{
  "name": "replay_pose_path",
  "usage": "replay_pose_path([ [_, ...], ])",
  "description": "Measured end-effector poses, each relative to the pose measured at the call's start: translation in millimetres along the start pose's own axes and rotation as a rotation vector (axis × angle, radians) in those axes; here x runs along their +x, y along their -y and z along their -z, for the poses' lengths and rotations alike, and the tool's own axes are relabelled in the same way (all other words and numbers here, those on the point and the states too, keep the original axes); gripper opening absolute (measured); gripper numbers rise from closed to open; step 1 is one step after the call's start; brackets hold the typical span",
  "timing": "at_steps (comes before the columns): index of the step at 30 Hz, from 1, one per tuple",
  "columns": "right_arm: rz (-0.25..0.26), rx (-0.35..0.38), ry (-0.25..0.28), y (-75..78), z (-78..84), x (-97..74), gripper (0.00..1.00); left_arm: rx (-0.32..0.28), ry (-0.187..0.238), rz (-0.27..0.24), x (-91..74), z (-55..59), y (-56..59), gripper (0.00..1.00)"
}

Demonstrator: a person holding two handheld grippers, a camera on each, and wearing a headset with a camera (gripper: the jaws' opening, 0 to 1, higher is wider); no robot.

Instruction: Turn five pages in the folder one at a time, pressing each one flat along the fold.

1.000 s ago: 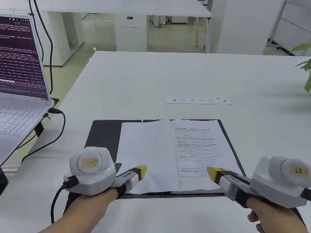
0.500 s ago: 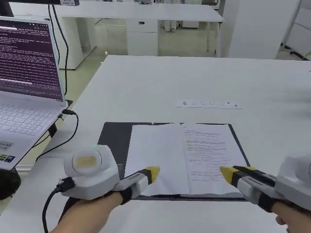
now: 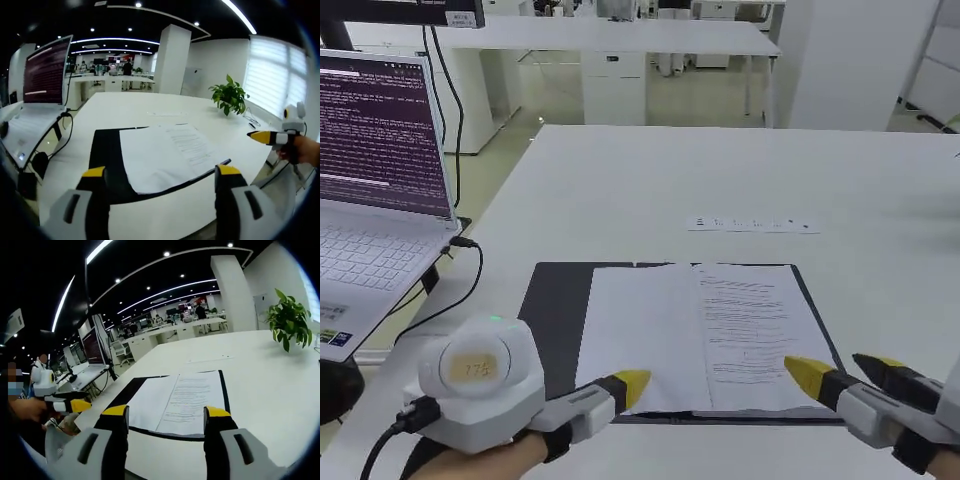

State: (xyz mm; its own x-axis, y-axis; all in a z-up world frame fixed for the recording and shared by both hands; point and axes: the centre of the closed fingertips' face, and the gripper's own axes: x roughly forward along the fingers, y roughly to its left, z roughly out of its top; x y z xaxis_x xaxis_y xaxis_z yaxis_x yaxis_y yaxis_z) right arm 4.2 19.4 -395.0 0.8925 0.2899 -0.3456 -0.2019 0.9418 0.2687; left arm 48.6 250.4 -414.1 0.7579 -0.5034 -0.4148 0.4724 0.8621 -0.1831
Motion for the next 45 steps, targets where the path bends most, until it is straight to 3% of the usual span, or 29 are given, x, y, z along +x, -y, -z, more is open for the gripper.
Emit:
replay_pose_path([
  [4, 0.012, -0.019, -0.005, 4.0, -0.5, -6.4, 0.67, 0.051, 0.004, 0.016, -4.7, -2.8, 8.4, 0.92],
  [7, 0.03, -0.037, 0.007, 7.4, -3.0, -12.0, 0.74, 0.057, 0.008, 0.014, -7.5, -4.7, 9.7, 0.97],
  [16, 0.06, -0.087, 0.032, 16.4, -7.1, -26.7, 0.92, 0.057, 0.019, -0.016, -21.5, -6.3, 2.2, 0.99],
  [20, 0.063, -0.072, 0.046, 20.9, -11.7, -31.9, 1.0, 0.044, 0.026, -0.025, -27.4, -8.9, -2.6, 0.99],
  [22, 0.066, -0.073, 0.054, 22.8, -14.0, -34.8, 1.0, 0.023, 0.046, -0.031, -30.5, -12.9, -5.7, 0.99],
  [30, 0.094, -0.094, 0.061, 34.7, -16.0, -46.5, 1.0, 0.056, 0.043, -0.053, -41.9, -16.0, -12.9, 0.99],
  [33, 0.106, -0.086, 0.048, 40.0, -12.0, -47.1, 1.0, 0.042, 0.071, -0.058, -45.4, -21.3, -15.8, 0.99],
  [45, 0.121, -0.093, 0.044, 46.0, -14.7, -50.0, 1.0, 0.058, 0.049, -0.067, -48.4, -22.2, -23.0, 0.99],
])
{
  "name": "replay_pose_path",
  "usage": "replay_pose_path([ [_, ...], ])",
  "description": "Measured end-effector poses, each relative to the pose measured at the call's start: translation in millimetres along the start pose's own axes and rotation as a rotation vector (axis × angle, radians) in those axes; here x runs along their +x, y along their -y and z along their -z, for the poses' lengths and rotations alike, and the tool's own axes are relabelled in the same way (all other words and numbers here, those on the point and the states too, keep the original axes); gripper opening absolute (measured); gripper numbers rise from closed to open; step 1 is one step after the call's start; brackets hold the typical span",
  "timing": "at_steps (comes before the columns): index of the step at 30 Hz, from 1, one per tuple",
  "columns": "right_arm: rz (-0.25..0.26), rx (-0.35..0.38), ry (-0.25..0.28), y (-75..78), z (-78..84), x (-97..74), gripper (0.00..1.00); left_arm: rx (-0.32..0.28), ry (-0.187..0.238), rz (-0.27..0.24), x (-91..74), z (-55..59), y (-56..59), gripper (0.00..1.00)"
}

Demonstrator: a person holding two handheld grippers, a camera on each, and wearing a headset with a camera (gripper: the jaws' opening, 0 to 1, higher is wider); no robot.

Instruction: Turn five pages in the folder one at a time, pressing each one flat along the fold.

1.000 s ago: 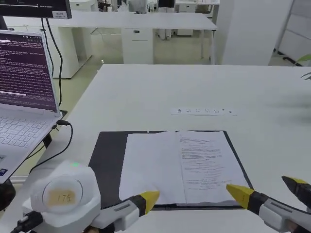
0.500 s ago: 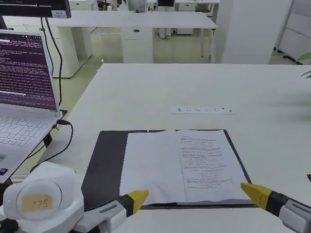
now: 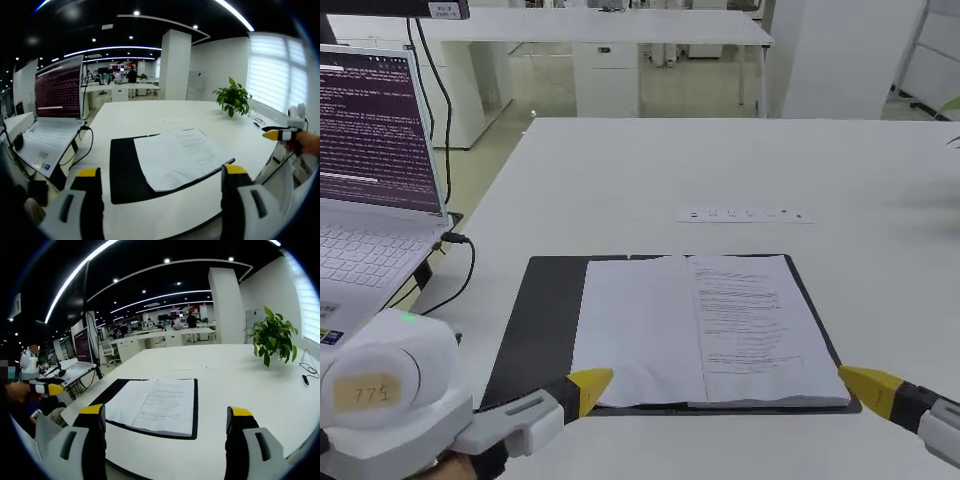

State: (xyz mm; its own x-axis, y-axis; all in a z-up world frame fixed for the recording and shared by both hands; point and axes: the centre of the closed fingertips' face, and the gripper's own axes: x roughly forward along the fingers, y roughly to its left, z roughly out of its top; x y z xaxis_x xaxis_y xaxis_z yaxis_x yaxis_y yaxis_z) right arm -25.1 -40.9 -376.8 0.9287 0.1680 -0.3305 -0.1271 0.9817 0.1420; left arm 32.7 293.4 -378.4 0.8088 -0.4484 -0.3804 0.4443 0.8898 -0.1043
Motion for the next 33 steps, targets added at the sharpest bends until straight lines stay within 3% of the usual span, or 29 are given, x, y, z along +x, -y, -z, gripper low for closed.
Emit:
replay_pose_path([
  [6, -0.002, -0.001, -0.017, -0.7, 5.0, 1.4, 1.0, 0.002, -0.015, 0.016, 9.1, 2.8, 3.0, 0.99],
  [26, 0.015, 0.036, -0.017, 6.4, 6.0, 7.8, 1.0, 0.071, -0.099, 0.135, 71.5, 12.4, 37.5, 0.99],
  [29, 0.031, 0.051, -0.023, 10.9, 8.6, 9.0, 1.0, 0.078, -0.129, 0.149, 79.5, 16.8, 42.2, 0.92],
  [33, 0.037, 0.069, -0.014, 14.0, 8.8, 8.9, 1.0, 0.09, -0.131, 0.182, 90.7, 15.6, 54.2, 0.93],
])
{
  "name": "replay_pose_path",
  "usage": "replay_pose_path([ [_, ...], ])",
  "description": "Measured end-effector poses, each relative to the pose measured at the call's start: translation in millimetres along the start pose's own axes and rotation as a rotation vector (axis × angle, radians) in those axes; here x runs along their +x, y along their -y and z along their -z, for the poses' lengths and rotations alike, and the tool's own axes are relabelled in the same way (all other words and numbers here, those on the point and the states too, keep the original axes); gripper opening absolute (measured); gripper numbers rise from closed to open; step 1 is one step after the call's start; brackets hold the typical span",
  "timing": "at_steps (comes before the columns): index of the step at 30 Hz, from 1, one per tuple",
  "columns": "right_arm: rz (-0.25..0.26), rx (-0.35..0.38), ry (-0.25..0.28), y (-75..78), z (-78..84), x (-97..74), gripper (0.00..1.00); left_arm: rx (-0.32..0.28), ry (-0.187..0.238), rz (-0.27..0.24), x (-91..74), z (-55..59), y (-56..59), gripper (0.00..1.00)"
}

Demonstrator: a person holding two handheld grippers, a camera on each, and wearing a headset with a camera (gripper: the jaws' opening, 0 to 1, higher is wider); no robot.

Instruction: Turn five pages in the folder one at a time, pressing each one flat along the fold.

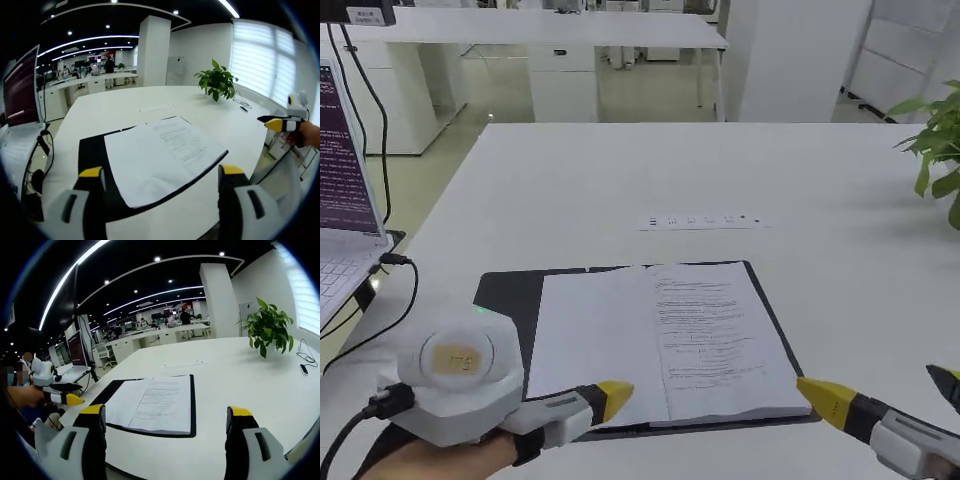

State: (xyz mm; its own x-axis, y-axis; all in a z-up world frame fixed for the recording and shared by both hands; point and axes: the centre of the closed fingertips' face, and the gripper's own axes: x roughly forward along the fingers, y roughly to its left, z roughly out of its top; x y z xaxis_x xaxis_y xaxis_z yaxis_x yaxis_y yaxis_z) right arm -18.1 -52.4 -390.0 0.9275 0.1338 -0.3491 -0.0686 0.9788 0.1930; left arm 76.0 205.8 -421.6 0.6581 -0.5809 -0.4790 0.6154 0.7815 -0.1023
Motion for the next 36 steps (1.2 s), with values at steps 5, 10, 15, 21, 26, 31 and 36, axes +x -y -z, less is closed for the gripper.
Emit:
replay_pose_path([
  [5, 0.017, 0.02, -0.005, 8.2, 4.1, 1.0, 1.0, 0.012, -0.003, 0.033, 17.6, -3.3, 14.4, 0.92],
  [10, 0.019, 0.023, -0.012, 8.2, 4.8, 3.3, 1.0, 0.035, -0.008, 0.073, 34.0, -4.0, 34.1, 0.93],
  [15, 0.018, 0.022, -0.012, 7.4, 4.5, 6.3, 1.0, 0.036, -0.011, 0.099, 46.1, -3.3, 47.8, 0.93],
  [21, 0.023, 0.023, -0.025, 9.9, 8.9, 10.6, 1.0, 0.043, -0.029, 0.116, 59.4, 0.6, 57.2, 0.93],
  [26, 0.024, 0.024, -0.035, 11.1, 10.7, 14.3, 1.0, 0.05, -0.026, 0.136, 69.7, -0.6, 68.4, 0.91],
  [31, 0.022, 0.023, -0.042, 11.2, 13.2, 17.9, 1.0, 0.07, -0.023, 0.163, 84.3, -1.2, 82.3, 0.89],
  [36, 0.017, 0.027, -0.045, 11.6, 14.3, 21.4, 1.0, 0.072, -0.019, 0.19, 100.2, -0.1, 96.3, 0.88],
])
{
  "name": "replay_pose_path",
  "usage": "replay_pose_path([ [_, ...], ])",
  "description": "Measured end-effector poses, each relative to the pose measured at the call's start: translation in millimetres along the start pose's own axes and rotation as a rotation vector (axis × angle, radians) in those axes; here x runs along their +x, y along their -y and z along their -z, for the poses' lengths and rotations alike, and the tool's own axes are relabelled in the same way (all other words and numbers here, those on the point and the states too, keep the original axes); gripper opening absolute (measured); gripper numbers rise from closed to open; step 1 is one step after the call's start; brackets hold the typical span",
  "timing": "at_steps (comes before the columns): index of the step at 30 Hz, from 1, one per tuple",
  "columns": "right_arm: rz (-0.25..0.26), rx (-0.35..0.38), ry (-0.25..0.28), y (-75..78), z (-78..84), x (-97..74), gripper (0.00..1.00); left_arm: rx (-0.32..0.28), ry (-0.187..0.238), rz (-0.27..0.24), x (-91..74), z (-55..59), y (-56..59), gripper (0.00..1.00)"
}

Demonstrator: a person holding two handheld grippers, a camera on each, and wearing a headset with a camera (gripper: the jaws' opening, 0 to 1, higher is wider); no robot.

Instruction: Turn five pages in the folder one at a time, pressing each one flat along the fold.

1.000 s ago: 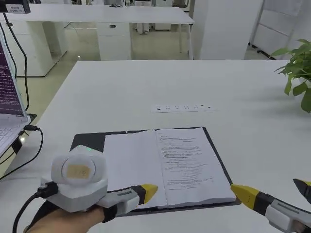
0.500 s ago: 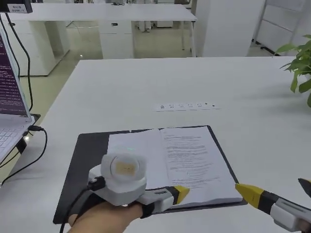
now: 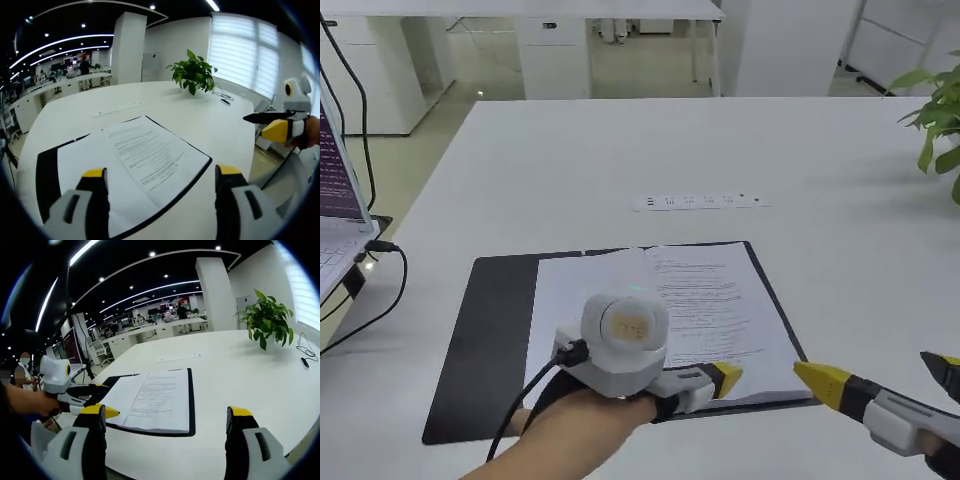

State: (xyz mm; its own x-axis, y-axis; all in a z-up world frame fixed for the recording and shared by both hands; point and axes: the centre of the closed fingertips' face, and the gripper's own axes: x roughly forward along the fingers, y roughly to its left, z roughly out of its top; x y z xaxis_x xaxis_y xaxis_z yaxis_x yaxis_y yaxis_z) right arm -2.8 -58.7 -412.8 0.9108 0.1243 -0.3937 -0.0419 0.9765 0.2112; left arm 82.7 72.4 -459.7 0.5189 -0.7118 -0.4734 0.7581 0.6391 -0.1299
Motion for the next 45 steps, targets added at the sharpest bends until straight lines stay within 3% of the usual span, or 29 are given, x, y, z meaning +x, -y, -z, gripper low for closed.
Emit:
replay_pose_path([
  [10, -0.01, 0.0, -0.018, -0.6, 6.2, 9.0, 1.0, -0.005, 0.014, 0.03, 36.6, 1.6, 14.0, 0.82],
  [24, -0.05, 0.03, -0.023, -10.1, 11.7, 22.0, 1.0, 0.028, 0.027, 0.026, 89.7, 13.1, 29.3, 0.76],
  [28, -0.058, 0.033, -0.021, -11.9, 11.9, 22.4, 1.0, 0.053, 0.025, 0.012, 102.3, 21.5, 33.5, 0.76],
  [34, -0.055, 0.046, -0.002, -9.5, 7.8, 20.3, 1.0, 0.046, 0.022, -0.035, 110.4, 32.8, 32.1, 0.75],
  [37, -0.056, 0.056, -0.006, -8.2, 9.2, 20.7, 1.0, 0.083, -0.001, -0.053, 112.6, 42.3, 31.8, 0.73],
  [39, -0.056, 0.055, -0.005, -8.0, 9.0, 21.2, 1.0, 0.113, 0.012, -0.061, 112.0, 45.0, 31.1, 0.73],
  [45, -0.07, 0.054, -0.015, -9.8, 11.7, 21.9, 1.0, 0.114, 0.075, -0.059, 111.3, 46.3, 29.6, 0.72],
])
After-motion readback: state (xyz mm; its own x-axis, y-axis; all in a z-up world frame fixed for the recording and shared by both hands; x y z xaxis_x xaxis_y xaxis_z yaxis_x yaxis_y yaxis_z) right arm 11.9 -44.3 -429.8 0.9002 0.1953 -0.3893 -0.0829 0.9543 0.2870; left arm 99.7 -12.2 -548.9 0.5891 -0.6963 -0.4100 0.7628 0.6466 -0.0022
